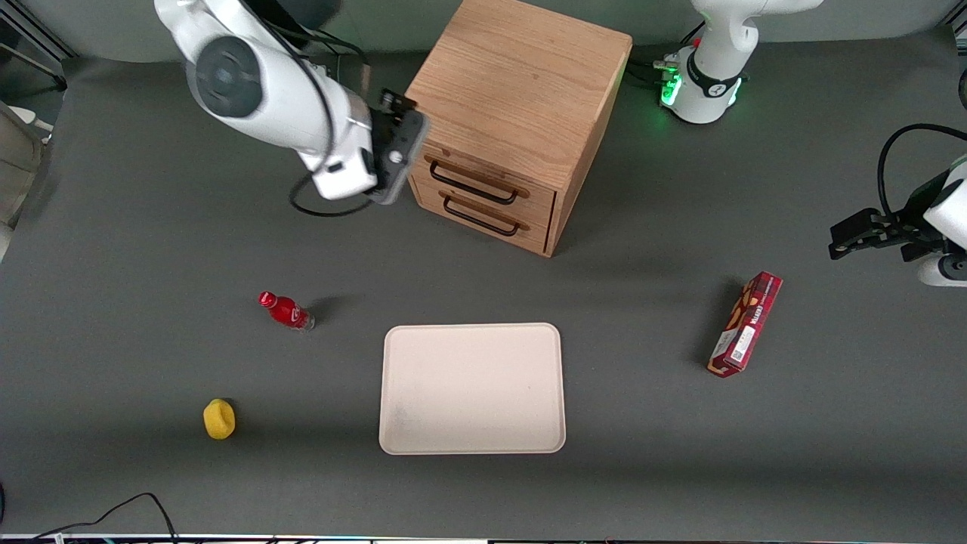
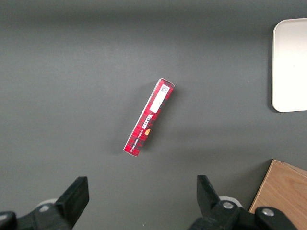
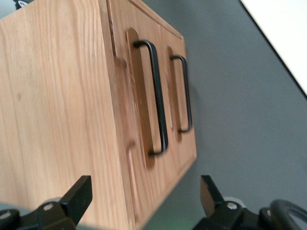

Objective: Open upper drawer
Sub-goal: 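Move the right gripper to the upper drawer's black handle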

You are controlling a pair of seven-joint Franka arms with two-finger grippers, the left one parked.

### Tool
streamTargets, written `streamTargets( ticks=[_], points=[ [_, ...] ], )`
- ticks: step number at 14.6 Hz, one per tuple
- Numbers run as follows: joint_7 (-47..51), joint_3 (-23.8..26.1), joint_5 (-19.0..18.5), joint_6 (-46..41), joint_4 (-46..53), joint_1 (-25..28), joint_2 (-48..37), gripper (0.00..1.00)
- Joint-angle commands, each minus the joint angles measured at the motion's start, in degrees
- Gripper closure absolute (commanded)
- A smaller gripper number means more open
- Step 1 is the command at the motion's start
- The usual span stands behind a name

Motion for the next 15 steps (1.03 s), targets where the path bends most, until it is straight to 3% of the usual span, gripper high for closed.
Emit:
streamTargets(
  ticks=[1, 9, 15],
  points=[
    [-1.7, 1.1, 0.2, 3.5, 0.0, -0.4, 4.5, 0.00],
    [-1.0, 2.1, -1.5, 15.0, -3.7, 1.8, 10.4, 0.00],
    [-1.0, 2.1, -2.0, 17.4, -5.3, 2.1, 11.4, 0.00]
  ],
)
